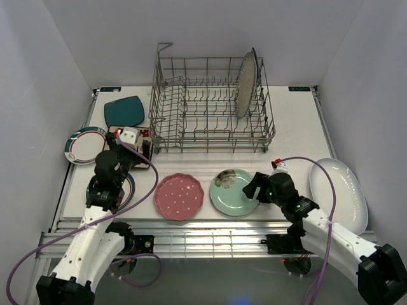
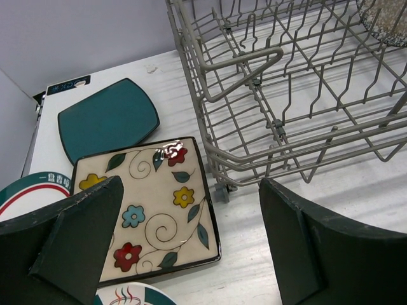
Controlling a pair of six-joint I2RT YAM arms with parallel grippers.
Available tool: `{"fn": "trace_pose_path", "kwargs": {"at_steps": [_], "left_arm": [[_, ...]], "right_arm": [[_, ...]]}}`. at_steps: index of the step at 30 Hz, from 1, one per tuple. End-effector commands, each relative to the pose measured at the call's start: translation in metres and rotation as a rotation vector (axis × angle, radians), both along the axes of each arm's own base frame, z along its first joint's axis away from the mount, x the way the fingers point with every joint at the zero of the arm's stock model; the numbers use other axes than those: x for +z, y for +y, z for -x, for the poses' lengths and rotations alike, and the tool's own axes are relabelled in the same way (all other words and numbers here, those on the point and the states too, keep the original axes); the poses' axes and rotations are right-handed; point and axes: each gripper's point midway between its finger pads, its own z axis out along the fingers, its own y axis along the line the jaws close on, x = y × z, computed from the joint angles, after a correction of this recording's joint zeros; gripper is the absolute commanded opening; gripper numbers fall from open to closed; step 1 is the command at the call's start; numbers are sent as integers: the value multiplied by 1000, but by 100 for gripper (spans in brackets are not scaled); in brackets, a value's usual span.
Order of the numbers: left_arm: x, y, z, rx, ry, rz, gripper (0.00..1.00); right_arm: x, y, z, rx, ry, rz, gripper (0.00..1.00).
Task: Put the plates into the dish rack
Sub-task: Pick up the plate from the corner of the board.
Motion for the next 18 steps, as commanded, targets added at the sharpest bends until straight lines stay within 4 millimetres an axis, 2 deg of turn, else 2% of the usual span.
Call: {"fn": "trace_pose_path", "kwargs": {"at_steps": [1, 6, 7, 12, 15, 18], "left_arm": [[6, -2, 0, -15, -9, -2, 98], [6, -2, 0, -17, -2, 0, 98], [7, -3, 0, -18, -2, 1, 98], [7, -5, 1, -29, -4, 2, 98], [10, -5, 1, -29, -12, 6, 98], [10, -5, 2, -30, -13, 3, 98]], "right_arm": [[2, 7, 2, 21, -9, -41, 79], [-9, 7, 7, 15, 1, -67, 75], [-9, 8, 8, 17, 3, -79, 69], [-17, 4, 11, 0, 8, -79, 59], [-21, 1, 12, -20, 15, -85, 47], [-21, -2, 11, -37, 11, -75, 45]]}}
